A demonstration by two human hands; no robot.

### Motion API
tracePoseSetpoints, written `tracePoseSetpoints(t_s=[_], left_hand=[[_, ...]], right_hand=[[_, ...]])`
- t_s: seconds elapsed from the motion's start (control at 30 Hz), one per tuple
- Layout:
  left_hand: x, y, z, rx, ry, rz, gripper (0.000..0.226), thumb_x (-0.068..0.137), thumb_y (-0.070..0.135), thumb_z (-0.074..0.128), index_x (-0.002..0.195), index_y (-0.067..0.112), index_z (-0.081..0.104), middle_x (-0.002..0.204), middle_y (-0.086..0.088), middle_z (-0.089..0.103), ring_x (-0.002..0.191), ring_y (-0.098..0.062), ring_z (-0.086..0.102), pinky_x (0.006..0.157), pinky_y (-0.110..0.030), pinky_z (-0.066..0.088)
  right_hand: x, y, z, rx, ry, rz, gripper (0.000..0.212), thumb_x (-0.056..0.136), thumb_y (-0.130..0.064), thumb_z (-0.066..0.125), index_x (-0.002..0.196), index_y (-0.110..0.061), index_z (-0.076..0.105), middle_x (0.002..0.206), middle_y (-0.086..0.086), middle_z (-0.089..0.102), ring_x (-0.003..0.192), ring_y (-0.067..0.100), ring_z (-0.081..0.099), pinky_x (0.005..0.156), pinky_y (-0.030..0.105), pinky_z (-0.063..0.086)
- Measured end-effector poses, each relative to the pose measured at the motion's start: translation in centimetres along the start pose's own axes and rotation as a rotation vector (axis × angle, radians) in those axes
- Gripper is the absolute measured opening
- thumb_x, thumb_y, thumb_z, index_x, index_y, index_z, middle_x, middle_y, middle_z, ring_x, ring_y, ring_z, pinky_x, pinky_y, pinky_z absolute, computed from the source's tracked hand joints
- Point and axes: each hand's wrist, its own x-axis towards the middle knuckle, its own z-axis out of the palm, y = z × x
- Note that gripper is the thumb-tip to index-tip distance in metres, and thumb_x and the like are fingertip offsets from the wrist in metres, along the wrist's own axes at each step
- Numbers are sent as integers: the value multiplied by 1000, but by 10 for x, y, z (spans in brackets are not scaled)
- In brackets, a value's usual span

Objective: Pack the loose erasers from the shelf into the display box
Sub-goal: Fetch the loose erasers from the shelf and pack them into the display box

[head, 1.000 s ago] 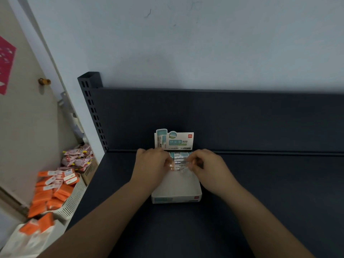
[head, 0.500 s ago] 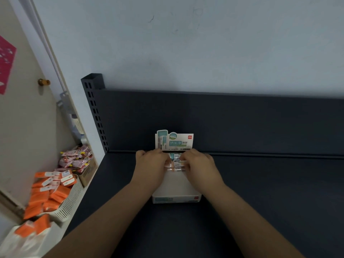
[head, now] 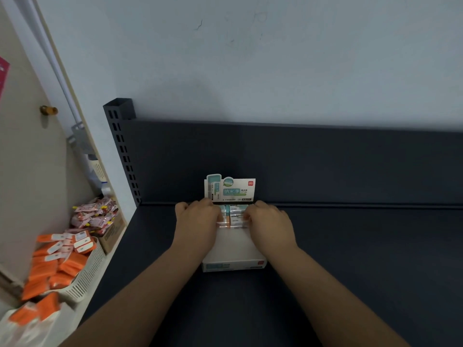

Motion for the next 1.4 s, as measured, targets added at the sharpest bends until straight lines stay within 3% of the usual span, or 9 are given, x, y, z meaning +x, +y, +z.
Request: tracePoseSetpoints(t_s=[0.4,0.67,0.77,1.0,1.2,1.4], left_hand=[[-1,-2,2,-114,28,1,26,86,14,60,104,33,63,109,10,55,100,-12,53,86,-29,20],[0,-4,1,-135,13,37,32,84,21,62,113,33,57,112,8,51,104,-14,48,86,-31,28],[-2,-5,4,-219,-8,27,34,82,17,63,113,29,56,114,5,48,104,-15,45,88,-31,39],[-11,16,7,-272,27,144,35,80,12,65,112,23,55,115,2,46,102,-17,49,85,-37,48],[-13,32,-4,-173,-4,168,39,81,31,69,116,19,56,115,-2,49,102,-20,49,87,-38,47],[-17,83,-23,-137,35,154,46,80,40,69,121,23,54,118,1,52,109,-20,51,92,-39,46]], right_hand=[[-2,-3,1,-5,15,-39,20,90,-14,51,106,-16,63,106,2,60,96,24,55,74,33,44],[-8,-3,-1,151,-15,44,27,88,-9,54,113,-17,62,109,2,57,99,23,53,75,35,49],[-10,-2,-3,184,-42,67,33,86,-5,55,115,-18,60,110,1,56,99,23,54,77,36,50],[-27,11,-9,152,-20,89,31,87,-4,55,114,-18,60,108,1,56,92,23,57,65,29,41],[-38,24,-24,250,3,72,23,90,-16,56,113,-18,62,109,2,57,95,21,57,76,37,51],[-67,77,-53,204,58,41,31,95,-28,53,125,-20,57,120,-1,57,108,18,54,86,34,50]])
